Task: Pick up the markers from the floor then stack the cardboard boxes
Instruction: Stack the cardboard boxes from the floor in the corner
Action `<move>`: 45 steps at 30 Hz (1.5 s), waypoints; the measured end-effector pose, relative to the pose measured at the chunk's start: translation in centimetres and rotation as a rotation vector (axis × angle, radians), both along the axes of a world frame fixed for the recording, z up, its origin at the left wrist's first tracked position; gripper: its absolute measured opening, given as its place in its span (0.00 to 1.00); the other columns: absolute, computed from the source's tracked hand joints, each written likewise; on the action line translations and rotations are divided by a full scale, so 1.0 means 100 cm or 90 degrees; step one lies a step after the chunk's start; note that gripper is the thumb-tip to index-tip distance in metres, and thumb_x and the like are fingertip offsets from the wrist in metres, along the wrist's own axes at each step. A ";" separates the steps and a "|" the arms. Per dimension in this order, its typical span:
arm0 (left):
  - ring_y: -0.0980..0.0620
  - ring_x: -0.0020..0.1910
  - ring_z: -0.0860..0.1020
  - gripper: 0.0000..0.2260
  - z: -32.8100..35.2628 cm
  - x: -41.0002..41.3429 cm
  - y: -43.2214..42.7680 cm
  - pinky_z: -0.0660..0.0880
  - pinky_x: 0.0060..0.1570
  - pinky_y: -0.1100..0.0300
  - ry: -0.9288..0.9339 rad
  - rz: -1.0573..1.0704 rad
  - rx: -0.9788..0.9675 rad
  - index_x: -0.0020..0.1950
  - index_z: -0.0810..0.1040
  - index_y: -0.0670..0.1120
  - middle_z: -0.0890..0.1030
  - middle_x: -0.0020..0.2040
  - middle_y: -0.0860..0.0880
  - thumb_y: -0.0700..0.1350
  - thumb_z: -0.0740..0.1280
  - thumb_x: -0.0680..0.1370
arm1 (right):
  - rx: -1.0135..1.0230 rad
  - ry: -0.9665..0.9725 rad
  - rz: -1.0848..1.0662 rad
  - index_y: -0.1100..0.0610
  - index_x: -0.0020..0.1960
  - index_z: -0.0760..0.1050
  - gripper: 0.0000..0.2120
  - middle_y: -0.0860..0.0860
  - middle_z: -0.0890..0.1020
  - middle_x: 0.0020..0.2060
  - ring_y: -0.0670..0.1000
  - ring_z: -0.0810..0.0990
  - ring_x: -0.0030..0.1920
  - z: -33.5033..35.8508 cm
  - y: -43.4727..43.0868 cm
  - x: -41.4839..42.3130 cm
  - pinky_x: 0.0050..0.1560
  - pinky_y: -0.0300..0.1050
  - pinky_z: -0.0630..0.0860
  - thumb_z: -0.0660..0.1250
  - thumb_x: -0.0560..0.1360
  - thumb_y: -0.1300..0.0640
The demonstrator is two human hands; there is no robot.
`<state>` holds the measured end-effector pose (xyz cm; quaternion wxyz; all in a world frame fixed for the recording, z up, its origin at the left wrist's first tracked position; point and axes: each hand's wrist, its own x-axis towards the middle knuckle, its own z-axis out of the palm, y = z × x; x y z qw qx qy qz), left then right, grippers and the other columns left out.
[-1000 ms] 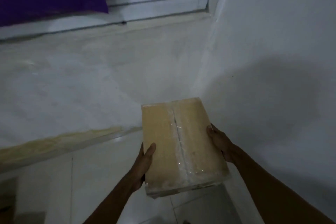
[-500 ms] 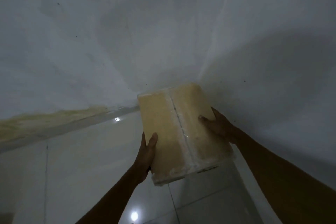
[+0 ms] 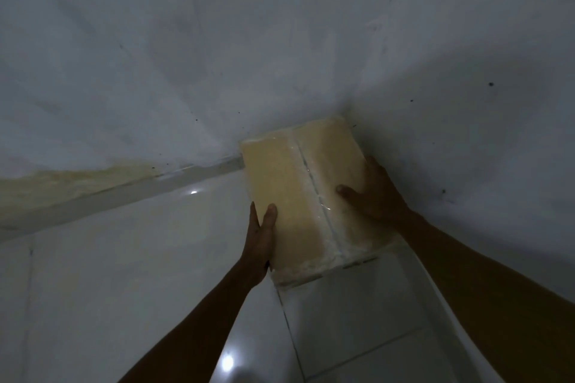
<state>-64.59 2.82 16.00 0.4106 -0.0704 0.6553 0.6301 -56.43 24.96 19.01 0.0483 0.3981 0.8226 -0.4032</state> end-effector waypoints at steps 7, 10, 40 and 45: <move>0.41 0.65 0.73 0.28 -0.040 -0.002 0.027 0.73 0.61 0.37 -0.036 0.016 -0.003 0.78 0.51 0.57 0.67 0.73 0.44 0.57 0.59 0.80 | 0.134 -0.127 0.160 0.43 0.76 0.34 0.58 0.48 0.40 0.77 0.56 0.44 0.78 -0.039 0.005 0.005 0.76 0.58 0.50 0.63 0.60 0.24; 0.41 0.65 0.73 0.28 -0.053 -0.001 0.040 0.74 0.60 0.39 -0.055 0.010 0.007 0.78 0.49 0.55 0.67 0.72 0.45 0.55 0.58 0.81 | 0.195 -0.182 0.259 0.45 0.76 0.33 0.59 0.49 0.37 0.77 0.55 0.39 0.78 -0.058 0.002 0.007 0.76 0.58 0.44 0.55 0.58 0.19; 0.62 0.23 0.73 0.12 0.062 0.005 -0.071 0.66 0.22 0.71 -0.065 -0.087 -0.176 0.61 0.70 0.43 0.76 0.30 0.53 0.40 0.66 0.79 | 0.043 -0.202 0.259 0.56 0.78 0.45 0.50 0.55 0.46 0.78 0.57 0.52 0.77 0.033 -0.098 0.015 0.74 0.53 0.58 0.70 0.69 0.39; 0.83 0.29 0.69 0.11 0.144 0.026 -0.153 0.68 0.30 0.84 -0.122 -0.100 -0.220 0.41 0.68 0.58 0.67 0.25 0.82 0.59 0.68 0.73 | -0.062 -0.219 0.231 0.57 0.78 0.44 0.49 0.57 0.47 0.78 0.58 0.54 0.76 0.112 -0.169 0.039 0.74 0.54 0.59 0.68 0.71 0.40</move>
